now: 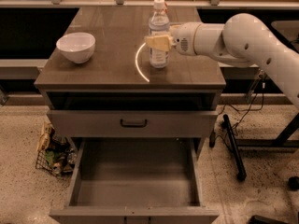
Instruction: Place blue plastic bottle into middle drawer
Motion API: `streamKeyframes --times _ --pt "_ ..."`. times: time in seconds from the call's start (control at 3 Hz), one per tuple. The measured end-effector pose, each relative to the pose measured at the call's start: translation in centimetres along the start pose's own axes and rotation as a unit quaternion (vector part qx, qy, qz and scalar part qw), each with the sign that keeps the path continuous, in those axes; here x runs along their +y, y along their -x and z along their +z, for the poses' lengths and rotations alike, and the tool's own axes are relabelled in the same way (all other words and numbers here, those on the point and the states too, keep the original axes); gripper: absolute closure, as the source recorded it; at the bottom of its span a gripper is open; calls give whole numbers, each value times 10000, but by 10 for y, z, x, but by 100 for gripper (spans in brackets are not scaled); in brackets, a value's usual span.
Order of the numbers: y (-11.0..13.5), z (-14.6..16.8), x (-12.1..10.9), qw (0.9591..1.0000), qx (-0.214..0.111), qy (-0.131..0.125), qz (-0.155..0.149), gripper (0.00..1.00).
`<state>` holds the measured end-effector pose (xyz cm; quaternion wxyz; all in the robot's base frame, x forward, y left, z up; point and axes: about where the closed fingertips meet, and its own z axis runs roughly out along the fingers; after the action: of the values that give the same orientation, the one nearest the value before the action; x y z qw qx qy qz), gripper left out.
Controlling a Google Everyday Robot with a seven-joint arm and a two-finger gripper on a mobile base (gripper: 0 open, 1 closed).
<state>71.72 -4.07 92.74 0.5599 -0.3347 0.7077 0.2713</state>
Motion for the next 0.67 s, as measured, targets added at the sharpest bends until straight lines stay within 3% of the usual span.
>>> streamKeyframes --times 0.33,0.67 --pt "15 -41 19 9997 34 117 228 95" --pt "23 -79 47 9982 33 222 553 100"
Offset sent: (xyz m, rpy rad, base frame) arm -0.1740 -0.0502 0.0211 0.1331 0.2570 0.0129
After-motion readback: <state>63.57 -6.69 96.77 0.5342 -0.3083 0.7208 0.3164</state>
